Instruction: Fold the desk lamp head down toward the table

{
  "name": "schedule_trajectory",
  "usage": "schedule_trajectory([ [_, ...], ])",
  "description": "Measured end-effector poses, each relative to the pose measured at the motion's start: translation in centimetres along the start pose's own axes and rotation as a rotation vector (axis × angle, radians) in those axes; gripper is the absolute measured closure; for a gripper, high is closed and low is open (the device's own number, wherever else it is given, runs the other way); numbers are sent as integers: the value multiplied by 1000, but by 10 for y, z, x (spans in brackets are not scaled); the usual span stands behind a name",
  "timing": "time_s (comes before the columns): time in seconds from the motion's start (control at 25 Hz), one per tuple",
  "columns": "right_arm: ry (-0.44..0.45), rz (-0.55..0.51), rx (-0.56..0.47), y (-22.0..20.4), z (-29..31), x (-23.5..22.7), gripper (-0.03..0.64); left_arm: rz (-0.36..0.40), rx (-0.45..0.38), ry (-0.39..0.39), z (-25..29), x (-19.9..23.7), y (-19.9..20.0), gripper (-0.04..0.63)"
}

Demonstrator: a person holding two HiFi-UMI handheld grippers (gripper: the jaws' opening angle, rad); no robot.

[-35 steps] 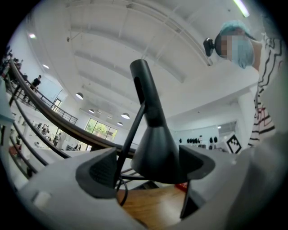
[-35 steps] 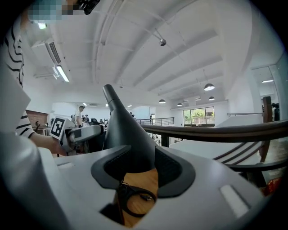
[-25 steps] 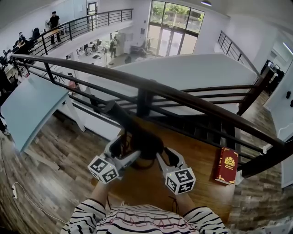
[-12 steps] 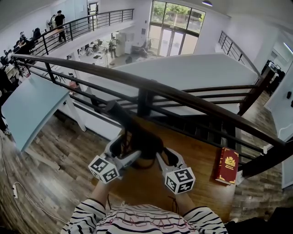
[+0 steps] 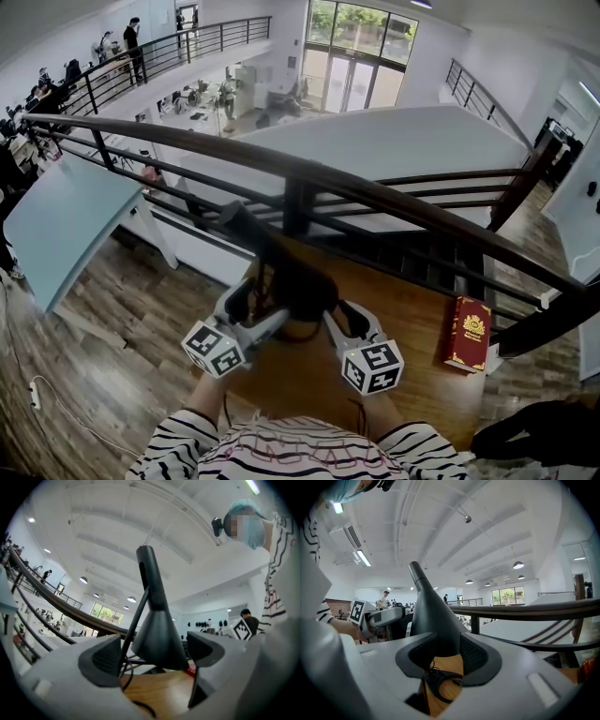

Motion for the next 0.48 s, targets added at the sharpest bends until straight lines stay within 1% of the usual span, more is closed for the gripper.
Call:
schedule_trajectory([
  [0.24,-35,18,-2,-5,-11,15,477,4,16,-2,-20,-4,3,161],
  [0.48,-99,43,-19,-12,-23,35,486,10,37,-19,-40,-1,5,166],
])
Point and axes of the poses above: the fingertips, and each gripper's own axes: z forward along the fingers, x to its left, y out of its top, the point moved 10 cm from there along -z, backward along the fingers, and after that the axes turned 9 degrees about -y, right-handed, at the moved point
